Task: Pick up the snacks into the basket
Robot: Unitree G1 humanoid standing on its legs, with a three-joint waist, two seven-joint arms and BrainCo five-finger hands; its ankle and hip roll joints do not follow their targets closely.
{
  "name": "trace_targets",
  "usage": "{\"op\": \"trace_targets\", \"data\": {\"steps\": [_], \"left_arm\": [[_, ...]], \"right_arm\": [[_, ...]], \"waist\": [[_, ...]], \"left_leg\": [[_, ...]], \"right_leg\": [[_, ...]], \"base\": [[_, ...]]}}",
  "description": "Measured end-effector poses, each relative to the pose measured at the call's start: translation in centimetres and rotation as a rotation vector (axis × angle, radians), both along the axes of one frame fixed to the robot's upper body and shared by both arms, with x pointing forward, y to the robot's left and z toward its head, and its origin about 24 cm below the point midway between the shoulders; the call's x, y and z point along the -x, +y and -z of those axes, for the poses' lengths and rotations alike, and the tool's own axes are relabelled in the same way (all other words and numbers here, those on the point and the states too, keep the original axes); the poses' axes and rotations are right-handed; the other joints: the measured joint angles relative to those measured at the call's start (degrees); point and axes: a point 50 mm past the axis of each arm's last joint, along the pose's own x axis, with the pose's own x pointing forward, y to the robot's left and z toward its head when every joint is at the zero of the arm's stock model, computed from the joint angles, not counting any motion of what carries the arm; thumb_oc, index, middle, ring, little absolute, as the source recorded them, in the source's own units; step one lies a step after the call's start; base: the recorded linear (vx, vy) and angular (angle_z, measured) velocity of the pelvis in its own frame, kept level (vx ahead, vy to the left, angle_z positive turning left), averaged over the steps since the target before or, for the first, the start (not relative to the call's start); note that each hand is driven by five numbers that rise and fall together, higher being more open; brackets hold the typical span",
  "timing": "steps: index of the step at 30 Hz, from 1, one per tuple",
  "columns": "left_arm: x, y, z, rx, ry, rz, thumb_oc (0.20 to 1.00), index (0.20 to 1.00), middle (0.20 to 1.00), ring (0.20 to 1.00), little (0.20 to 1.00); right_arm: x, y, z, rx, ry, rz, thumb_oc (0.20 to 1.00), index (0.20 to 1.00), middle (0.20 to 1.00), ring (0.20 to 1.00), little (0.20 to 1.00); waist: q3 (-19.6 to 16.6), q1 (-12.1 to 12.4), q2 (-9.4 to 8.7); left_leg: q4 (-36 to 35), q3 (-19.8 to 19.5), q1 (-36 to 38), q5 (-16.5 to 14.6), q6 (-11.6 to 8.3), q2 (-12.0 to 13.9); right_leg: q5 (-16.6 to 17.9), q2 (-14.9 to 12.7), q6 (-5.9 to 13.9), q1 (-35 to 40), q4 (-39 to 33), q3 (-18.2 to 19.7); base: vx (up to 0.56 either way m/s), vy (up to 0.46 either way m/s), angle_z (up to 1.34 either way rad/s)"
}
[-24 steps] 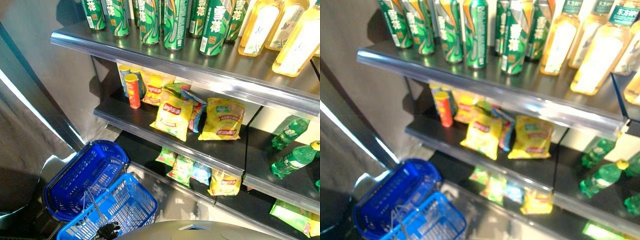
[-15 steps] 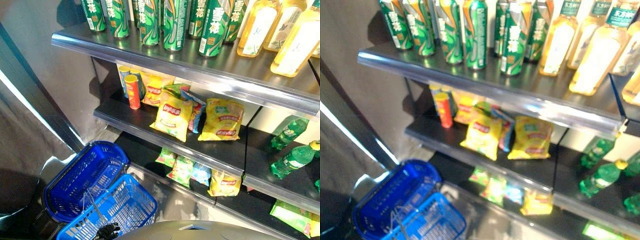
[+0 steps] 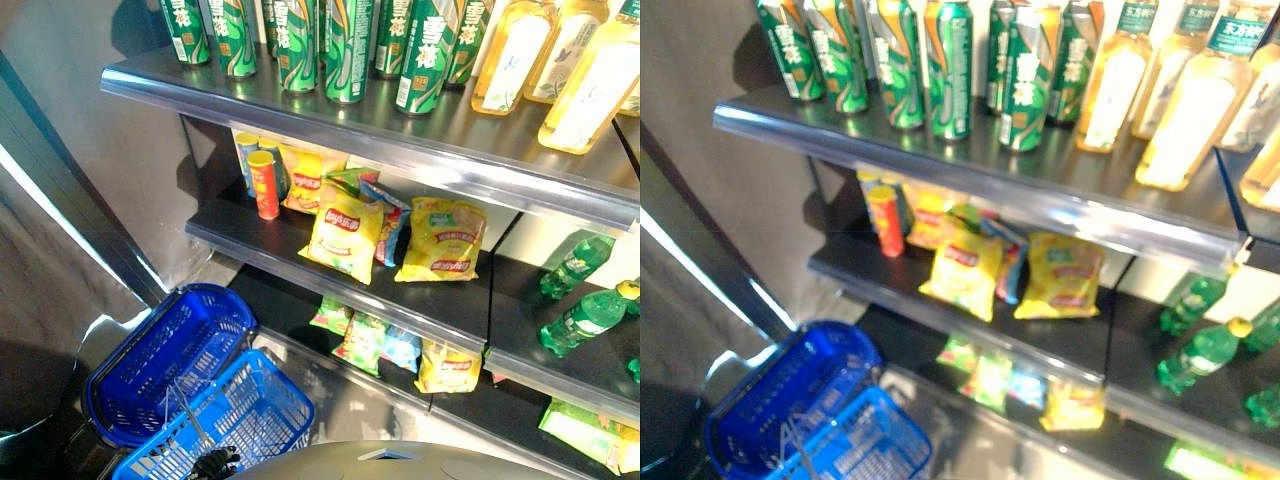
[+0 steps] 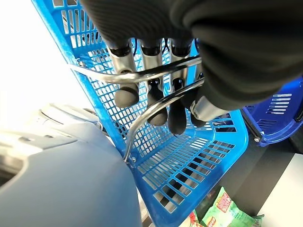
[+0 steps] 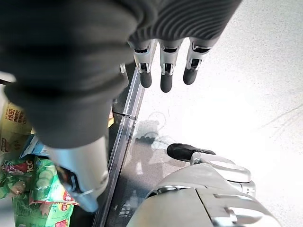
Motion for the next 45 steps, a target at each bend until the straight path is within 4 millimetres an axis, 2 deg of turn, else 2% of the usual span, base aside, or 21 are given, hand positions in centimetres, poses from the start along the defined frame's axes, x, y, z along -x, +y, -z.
{"op": "trace_targets", "data": {"steps": [4, 6, 11, 12, 13, 14, 17, 18, 19, 23, 26, 28, 32, 38, 41, 45], "left_arm": [[0.1, 0.0, 0.0, -0.001, 0.002, 0.0, 0.2, 0.2, 0.2, 0.2, 0.2], [0.4, 0.1, 0.0, -0.003, 0.008, -0.001, 0.2, 0.2, 0.2, 0.2, 0.2], [-0.3, 0.1, -0.1, -0.01, -0.023, 0.028, 0.2, 0.2, 0.2, 0.2, 0.2], [-0.8, 0.1, -0.2, -0.021, -0.039, 0.053, 0.2, 0.2, 0.2, 0.2, 0.2], [-1.0, 0.4, -0.3, -0.031, -0.044, 0.06, 0.2, 0.2, 0.2, 0.2, 0.2], [-1.3, 0.5, -0.4, -0.035, -0.056, 0.059, 0.2, 0.2, 0.2, 0.2, 0.2], [-2.4, 0.5, -0.7, -0.053, -0.127, 0.062, 0.2, 0.2, 0.2, 0.2, 0.2], [-2.1, 0.7, -0.7, -0.06, -0.115, 0.057, 0.2, 0.2, 0.2, 0.2, 0.2], [-2.2, 0.7, -0.7, -0.063, -0.123, 0.057, 0.2, 0.2, 0.2, 0.2, 0.2], [-2.5, 0.7, -0.8, -0.072, -0.137, 0.056, 0.2, 0.2, 0.2, 0.2, 0.2], [-3.0, 0.6, -1.0, -0.076, -0.162, 0.056, 0.2, 0.2, 0.2, 0.2, 0.2], [-3.5, 0.5, -1.1, -0.082, -0.178, 0.063, 0.2, 0.2, 0.2, 0.2, 0.2], [-4.4, 0.4, -1.3, -0.102, -0.208, 0.078, 0.2, 0.2, 0.2, 0.2, 0.2], [-7.9, 0.1, -2.3, -0.144, -0.307, 0.08, 0.2, 0.2, 0.2, 0.2, 0.2], [-9.6, -0.2, -2.8, -0.159, -0.351, 0.076, 0.2, 0.2, 0.2, 0.2, 0.2], [-11.4, -0.7, -3.4, -0.175, -0.388, 0.072, 0.2, 0.2, 0.2, 0.2, 0.2]], "right_arm": [[-0.2, 0.0, 0.0, 0.0, -0.005, -0.01, 1.0, 1.0, 1.0, 1.0, 1.0], [-1.1, 0.2, 0.0, 0.003, -0.02, -0.075, 1.0, 1.0, 1.0, 1.0, 1.0], [-5.9, 1.2, -0.8, 0.006, -0.184, -0.251, 1.0, 1.0, 1.0, 1.0, 1.0], [-7.6, 2.1, -0.9, 0.017, -0.211, -0.294, 1.0, 1.0, 1.0, 1.0, 1.0], [-8.7, 2.9, -1.1, 0.009, -0.245, -0.313, 1.0, 1.0, 1.0, 1.0, 1.0], [-9.3, 3.3, -1.5, -0.006, -0.298, -0.323, 1.0, 1.0, 1.0, 1.0, 1.0], [-11.9, 4.5, -4.9, -0.059, -0.602, -0.438, 1.0, 1.0, 1.0, 1.0, 1.0], [-12.0, 4.5, -5.1, -0.063, -0.615, -0.441, 1.0, 1.0, 1.0, 1.0, 1.0], [-12.3, 4.2, -6.6, -0.065, -0.673, -0.488, 1.0, 1.0, 1.0, 1.0, 1.0], [-14.1, 2.9, -10.3, -0.037, -0.831, -0.603, 1.0, 1.0, 1.0, 1.0, 1.0], [-16.0, 3.5, -14.8, -0.055, -1.036, -0.685, 1.0, 1.0, 1.0, 1.0, 1.0], [-16.9, 3.8, -16.9, -0.061, -1.156, -0.677, 1.0, 1.0, 1.0, 1.0, 1.0], [-17.8, 4.0, -19.3, -0.041, -1.29, -0.648, 1.0, 1.0, 1.0, 1.0, 1.0], [-20.2, 4.0, -22.6, 0.057, -1.476, -0.534, 1.0, 1.0, 1.0, 1.0, 1.0], [-21.3, 4.8, -24.4, 0.069, -1.593, -0.462, 1.0, 1.0, 1.0, 1.0, 1.0], [-23.9, 6.9, -27.4, 0.059, -1.747, -0.364, 1.0, 1.0, 1.0, 1.0, 1.0]], "waist": [[-0.2, 0.1, -0.18], [-0.2, 0.1, -0.35], [0.7, 0.2, -0.58], [1.3, 0.6, -0.79], [2.0, -0.2, -1.09], [2.1, 0.1, -1.11], [5.1, 0.1, -0.83], [5.6, -0.3, -0.96], [6.4, -1.2, -0.69], [7.9, -2.1, -0.96], [9.1, -2.8, -0.93], [10.4, -2.7, -0.77], [12.8, -2.6, -0.26], [18.6, -2.6, 0.58], [20.5, -2.8, 0.69], [22.7, -2.7, 1.09]], "left_leg": [[0.0, 0.0, 0.0, 0.0, 0.0, 0.0], [0.0, -0.1, -0.1, 0.0, 0.0, 0.0], [0.4, -1.0, -1.2, 0.0, -0.06, -0.1], [0.9, -1.1, -2.0, -0.1, -0.16, -0.1], [1.3, -1.1, -2.6, 0.0, -0.27, -0.1], [1.7, -1.2, -3.5, 0.2, -0.38, -0.1], [2.4, -1.1, -5.1, 0.7, -0.36, -0.3], [2.4, -1.1, -5.0, 0.7, -0.37, -0.3], [2.3, -1.1, -5.2, 0.8, -0.27, -0.4], [1.8, -0.9, -5.0, 0.9, -0.19, -0.5], [1.6, -0.9, -5.1, 1.2, -0.09, -0.7], [1.6, -0.9, -5.2, 1.4, -0.06, -0.8], [2.1, -0.8, -6.4, 1.4, 0.03, -1.1], [5.0, -0.3, -10.7, 1.5, 0.13, -1.5], [6.8, 0.4, -13.6, 1.5, 0.11, -1.5], [8.6, 0.5, -16.6, 1.4, 0.01, -1.5]], "right_leg": [[0.0, 0.0, 0.01, 0.0, 0.0, 0.0], [0.0, 0.0, 0.02, 0.0, 0.0, -0.1], [0.0, 0.0, 0.03, -0.6, 0.0, -0.8], [0.0, -0.1, 0.03, -0.8, 0.0, -1.2], [0.0, 0.0, 0.01, -1.5, 0.2, -1.1], [0.0, 0.0, -0.07, -2.2, 0.6, -1.2], [-0.4, -0.5, 0.01, -4.0, 1.8, -1.1], [-0.3, -0.5, -0.09, -3.8, 1.7, -1.1], [-0.3, -0.6, -0.03, -3.4, 1.4, -1.4], [-0.2, -0.7, 0.43, -3.0, 0.7, -1.5], [-0.1, -0.8, 0.58, -3.6, 0.5, -1.4], [0.0, -1.0, 0.56, -3.7, 0.5, -1.4], [0.0, -1.3, 0.68, -4.8, 1.1, -1.4], [0.1, -1.9, 0.59, -8.9, 3.7, -1.2], [0.0, -2.2, 0.61, -11.7, 5.4, -1.1], [-0.4, -2.5, 0.45, -14.9, 7.7, -1.0]], "base": [[0.0, 0.0, 0.0], [0.0, 0.0, 0.0], [-0.05, 0.009, 0.08], [-0.1, 0.036, 0.12], [-0.13, 0.029, 0.12], [-0.08, 0.029, 0.21], [0.0, 0.011, 0.16], [0.02, 0.012, 0.06], [0.0, 0.016, 0.13], [-0.02, 0.017, 0.02], [-0.05, 0.033, 0.0], [-0.07, 0.036, -0.01], [-0.11, 0.032, 0.03], [-0.1, 0.009, -0.01], [-0.06, 0.011, -0.02], [-0.03, -0.002, 0.01]]}}
